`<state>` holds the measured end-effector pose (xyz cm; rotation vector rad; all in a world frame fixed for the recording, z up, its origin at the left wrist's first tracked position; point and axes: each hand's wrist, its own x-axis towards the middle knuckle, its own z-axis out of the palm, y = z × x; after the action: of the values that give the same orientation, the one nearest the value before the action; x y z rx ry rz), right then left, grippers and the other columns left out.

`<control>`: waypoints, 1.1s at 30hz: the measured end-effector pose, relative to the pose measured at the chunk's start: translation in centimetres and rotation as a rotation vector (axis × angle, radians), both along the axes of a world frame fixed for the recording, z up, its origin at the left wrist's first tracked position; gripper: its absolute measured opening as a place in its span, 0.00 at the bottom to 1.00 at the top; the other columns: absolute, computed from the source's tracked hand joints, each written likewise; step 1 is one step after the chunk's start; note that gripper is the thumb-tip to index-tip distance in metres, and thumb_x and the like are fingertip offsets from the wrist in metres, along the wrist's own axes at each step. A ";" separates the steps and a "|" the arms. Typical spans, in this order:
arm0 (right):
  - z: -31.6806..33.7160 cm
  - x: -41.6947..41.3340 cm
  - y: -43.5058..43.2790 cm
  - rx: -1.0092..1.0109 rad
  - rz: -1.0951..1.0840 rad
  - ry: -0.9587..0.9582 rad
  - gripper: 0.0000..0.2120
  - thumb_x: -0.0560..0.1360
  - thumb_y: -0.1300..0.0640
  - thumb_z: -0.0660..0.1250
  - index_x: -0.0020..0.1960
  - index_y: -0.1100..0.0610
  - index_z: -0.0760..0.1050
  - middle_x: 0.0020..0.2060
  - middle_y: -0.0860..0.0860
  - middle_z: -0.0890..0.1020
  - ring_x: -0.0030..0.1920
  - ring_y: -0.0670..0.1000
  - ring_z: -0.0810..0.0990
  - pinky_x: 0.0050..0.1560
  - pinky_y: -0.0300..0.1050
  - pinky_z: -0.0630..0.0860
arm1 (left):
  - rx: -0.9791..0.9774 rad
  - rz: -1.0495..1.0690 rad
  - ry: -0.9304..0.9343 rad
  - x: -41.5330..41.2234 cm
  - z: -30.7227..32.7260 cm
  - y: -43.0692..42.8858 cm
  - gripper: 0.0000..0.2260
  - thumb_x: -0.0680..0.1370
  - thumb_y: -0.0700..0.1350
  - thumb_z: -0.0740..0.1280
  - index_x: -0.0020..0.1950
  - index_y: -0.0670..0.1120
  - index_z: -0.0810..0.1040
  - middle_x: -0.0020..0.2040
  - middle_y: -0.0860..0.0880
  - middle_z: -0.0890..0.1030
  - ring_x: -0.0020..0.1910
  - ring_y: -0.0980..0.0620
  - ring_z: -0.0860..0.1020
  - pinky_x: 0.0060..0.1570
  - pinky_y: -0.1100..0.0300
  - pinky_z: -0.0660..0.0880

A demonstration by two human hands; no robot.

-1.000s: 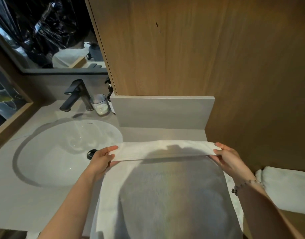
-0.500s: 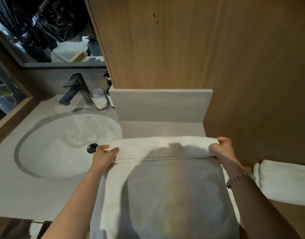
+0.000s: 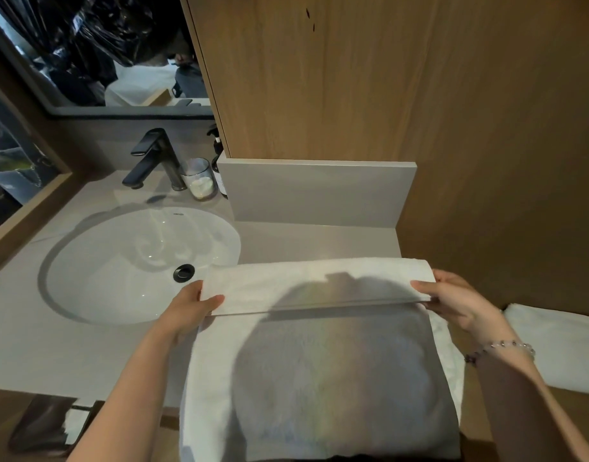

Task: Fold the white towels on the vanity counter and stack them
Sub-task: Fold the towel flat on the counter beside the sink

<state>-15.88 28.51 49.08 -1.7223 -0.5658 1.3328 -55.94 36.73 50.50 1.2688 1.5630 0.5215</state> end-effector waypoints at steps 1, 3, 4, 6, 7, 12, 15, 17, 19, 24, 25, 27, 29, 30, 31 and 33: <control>-0.3 0.1 -0.4 -0.001 0.026 -0.022 0.08 0.74 0.69 0.65 0.51 0.59 0.75 0.40 0.54 0.81 0.37 0.52 0.78 0.36 0.41 0.75 | -0.002 -0.044 0.020 -0.4 -0.2 -0.2 0.08 0.77 0.36 0.65 0.56 0.41 0.74 0.47 0.46 0.80 0.43 0.50 0.78 0.40 0.63 0.73; -0.9 0.1 -1.1 -0.020 0.048 -0.089 0.12 0.73 0.70 0.66 0.54 0.59 0.74 0.42 0.54 0.82 0.39 0.52 0.80 0.41 0.44 0.77 | 0.011 -0.116 0.086 -1.2 -0.7 -0.4 0.13 0.76 0.36 0.66 0.60 0.42 0.72 0.53 0.45 0.80 0.50 0.48 0.79 0.46 0.60 0.73; -1.1 0.0 -1.3 -0.033 0.058 -0.129 0.14 0.72 0.70 0.67 0.56 0.60 0.74 0.44 0.53 0.82 0.43 0.53 0.81 0.48 0.48 0.77 | 0.016 -0.130 0.111 -1.3 -0.8 -0.6 0.14 0.76 0.36 0.67 0.60 0.42 0.71 0.55 0.44 0.79 0.52 0.47 0.78 0.48 0.59 0.73; -1.0 -0.2 -1.6 -0.047 0.090 -0.201 0.17 0.71 0.69 0.69 0.59 0.60 0.74 0.49 0.55 0.82 0.49 0.55 0.80 0.53 0.49 0.75 | 0.050 -0.151 0.170 -1.4 -1.1 -0.9 0.14 0.75 0.36 0.67 0.60 0.43 0.69 0.54 0.45 0.78 0.54 0.45 0.77 0.48 0.59 0.73; -0.9 -0.3 -1.7 -0.048 0.110 -0.224 0.18 0.71 0.69 0.69 0.60 0.60 0.74 0.50 0.55 0.82 0.49 0.53 0.80 0.50 0.47 0.75 | 0.072 -0.166 0.203 -1.3 -1.0 -1.0 0.15 0.76 0.36 0.67 0.60 0.43 0.69 0.54 0.47 0.77 0.54 0.46 0.76 0.46 0.61 0.72; -0.5 -0.7 -2.1 -0.051 0.137 -0.283 0.18 0.71 0.70 0.69 0.61 0.62 0.73 0.39 0.49 0.80 0.37 0.45 0.76 0.35 0.36 0.71 | 0.139 -0.263 0.384 -1.4 -1.1 -1.2 0.16 0.76 0.39 0.66 0.63 0.42 0.68 0.54 0.47 0.76 0.53 0.47 0.74 0.49 0.58 0.68; -0.2 -1.1 -2.3 -0.033 0.129 -0.294 0.19 0.70 0.72 0.69 0.59 0.65 0.73 0.34 0.50 0.77 0.31 0.44 0.75 0.27 0.30 0.70 | 0.122 -0.336 0.582 -1.4 -0.7 -1.0 0.14 0.77 0.42 0.64 0.61 0.42 0.66 0.52 0.44 0.75 0.52 0.45 0.74 0.47 0.57 0.67; -0.1 -1.3 -2.4 -0.051 0.139 -0.311 0.19 0.69 0.73 0.70 0.58 0.65 0.73 0.34 0.51 0.77 0.29 0.44 0.77 0.26 0.30 0.71 | 0.100 -0.379 0.755 -1.0 -0.5 -1.1 0.15 0.78 0.46 0.63 0.60 0.43 0.65 0.52 0.44 0.74 0.55 0.43 0.73 0.51 0.55 0.68; -0.1 -1.5 -2.3 -0.100 0.151 -0.394 0.20 0.68 0.70 0.73 0.58 0.65 0.73 0.37 0.52 0.78 0.34 0.48 0.77 0.35 0.38 0.76 | 0.082 -0.405 0.891 -0.4 -0.3 -1.3 0.17 0.78 0.48 0.62 0.63 0.43 0.64 0.57 0.43 0.73 0.60 0.44 0.70 0.58 0.53 0.65; 1.3 -2.1 -2.2 -0.198 0.108 -0.788 0.43 0.61 0.55 0.80 0.69 0.57 0.63 0.62 0.58 0.73 0.64 0.58 0.70 0.62 0.50 0.69 | 0.175 -0.190 1.075 1.7 1.1 -1.8 0.36 0.71 0.54 0.70 0.72 0.42 0.56 0.67 0.43 0.67 0.69 0.44 0.64 0.66 0.51 0.61; 1.7 -3.0 -2.0 -0.162 0.082 -0.878 0.46 0.61 0.53 0.80 0.72 0.56 0.59 0.68 0.59 0.67 0.70 0.58 0.62 0.67 0.51 0.64 | 0.282 -0.152 1.047 2.6 1.1 -2.0 0.40 0.71 0.54 0.70 0.74 0.41 0.53 0.70 0.42 0.64 0.71 0.43 0.60 0.68 0.51 0.59; 2.2 -6.0 -0.9 0.048 0.090 -1.061 0.42 0.66 0.46 0.74 0.73 0.57 0.59 0.71 0.59 0.63 0.74 0.58 0.56 0.71 0.53 0.58 | 0.507 -0.229 0.946 5.3 0.4 -2.4 0.38 0.76 0.56 0.65 0.76 0.40 0.50 0.76 0.40 0.55 0.76 0.42 0.51 0.72 0.51 0.49; 1.0 -9.8 0.9 0.346 0.241 -1.230 0.32 0.70 0.44 0.63 0.69 0.61 0.68 0.68 0.61 0.69 0.71 0.62 0.63 0.68 0.57 0.61 | 0.585 -0.387 0.885 8.7 -0.4 -2.8 0.31 0.81 0.54 0.55 0.77 0.43 0.46 0.78 0.44 0.45 0.77 0.45 0.42 0.73 0.51 0.41; 0.3 -11.8 1.6 0.431 0.364 -1.265 0.29 0.71 0.46 0.59 0.67 0.61 0.70 0.67 0.61 0.71 0.70 0.63 0.66 0.66 0.61 0.63 | 0.587 -0.457 0.869 10.1 -1.1 -3.0 0.28 0.82 0.53 0.52 0.77 0.44 0.45 0.78 0.45 0.43 0.77 0.46 0.42 0.73 0.50 0.40; -0.7 -13.4 2.3 0.459 0.485 -1.293 0.27 0.71 0.48 0.56 0.66 0.60 0.72 0.67 0.59 0.72 0.69 0.61 0.68 0.64 0.64 0.65 | 0.588 -0.525 0.868 11.1 -1.6 -3.1 0.27 0.82 0.52 0.51 0.77 0.44 0.48 0.78 0.46 0.47 0.77 0.45 0.46 0.73 0.49 0.44; -1.9 -15.6 2.7 0.407 0.664 -1.331 0.25 0.72 0.52 0.53 0.65 0.58 0.74 0.66 0.55 0.75 0.68 0.56 0.71 0.62 0.63 0.70 | 0.606 -0.607 0.853 12.0 -2.9 -3.4 0.25 0.78 0.51 0.53 0.73 0.43 0.64 0.74 0.45 0.64 0.72 0.42 0.64 0.68 0.44 0.61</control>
<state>-31.47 31.21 47.16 -1.9341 -2.1031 0.1608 -43.94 33.29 47.65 2.5560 1.5785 0.0214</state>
